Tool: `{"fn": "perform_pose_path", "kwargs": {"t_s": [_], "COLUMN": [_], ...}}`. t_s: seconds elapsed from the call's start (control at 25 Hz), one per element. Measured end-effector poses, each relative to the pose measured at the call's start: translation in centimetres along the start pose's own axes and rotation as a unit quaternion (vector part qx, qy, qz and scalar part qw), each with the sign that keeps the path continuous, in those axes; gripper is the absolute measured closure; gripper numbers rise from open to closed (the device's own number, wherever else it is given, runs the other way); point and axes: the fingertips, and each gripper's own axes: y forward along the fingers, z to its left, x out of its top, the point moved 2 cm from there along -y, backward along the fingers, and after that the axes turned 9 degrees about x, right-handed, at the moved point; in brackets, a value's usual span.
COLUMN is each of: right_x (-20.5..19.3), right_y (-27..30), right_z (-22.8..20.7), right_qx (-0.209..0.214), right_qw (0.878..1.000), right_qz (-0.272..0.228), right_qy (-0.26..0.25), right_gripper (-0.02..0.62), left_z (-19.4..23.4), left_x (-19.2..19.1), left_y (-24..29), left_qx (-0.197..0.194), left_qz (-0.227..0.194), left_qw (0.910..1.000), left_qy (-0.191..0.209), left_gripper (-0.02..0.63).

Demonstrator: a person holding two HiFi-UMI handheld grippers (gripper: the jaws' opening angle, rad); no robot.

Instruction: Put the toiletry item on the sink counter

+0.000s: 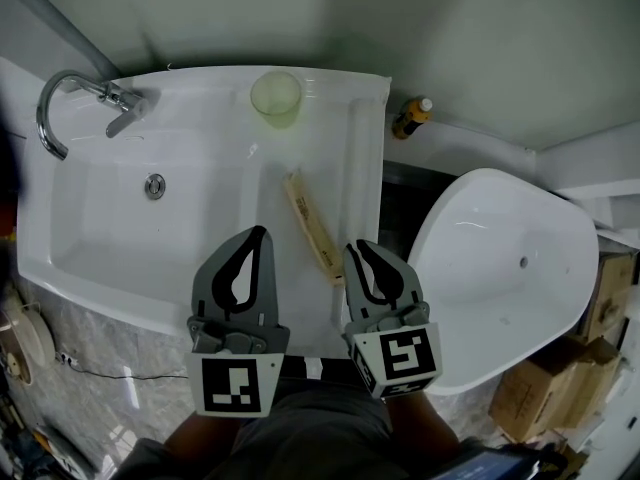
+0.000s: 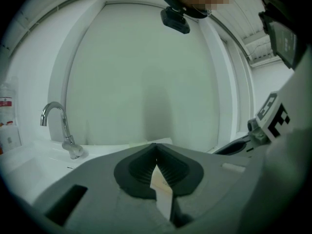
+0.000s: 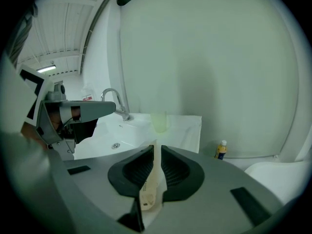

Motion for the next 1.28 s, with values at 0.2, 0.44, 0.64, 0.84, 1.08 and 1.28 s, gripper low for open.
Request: {"fn": "perform_pose_path", "kwargs": {"t_s": [0.2,0.44,0.64,0.84,1.08,1.28], "right_x": [3.7,8.0,11.2,14.4,15.9,16.3], "right_y": [-2.5,-5.8,-8.6,-10.7,-12.5,-12.6], "right_z": [1.1,3.2,4.8,6.1,7.1,7.6], "right_qx": [0.009,0.026,0.037,0.043,0.044,0.049], "right_qw": [0.999,0.993,0.984,0.972,0.964,0.961], "right_qz": [-0.044,-0.1,-0.142,-0.186,-0.207,-0.213], "right_qy": [-0.026,-0.065,-0.1,-0.139,-0.161,-0.169], "right_gripper": [0.554,0.56,0.569,0.577,0.58,0.58], "left_z": [-0.8,-1.9,-2.6,-3.1,-3.5,-3.2], "left_x": [3.1,6.7,9.1,10.8,12.3,12.9], "left_y": [-2.2,-5.2,-7.6,-9.0,-10.6,-10.7], "left_qx": [0.008,0.017,0.025,0.026,0.034,0.038], "left_qz": [-0.031,-0.071,-0.101,-0.126,-0.142,-0.152], "left_qw": [0.9995,0.9972,0.9946,0.9917,0.9891,0.9874], "left_qy": [0.007,0.018,0.004,-0.004,0.013,0.018], "left_gripper": [0.595,0.595,0.595,0.595,0.595,0.595]}}
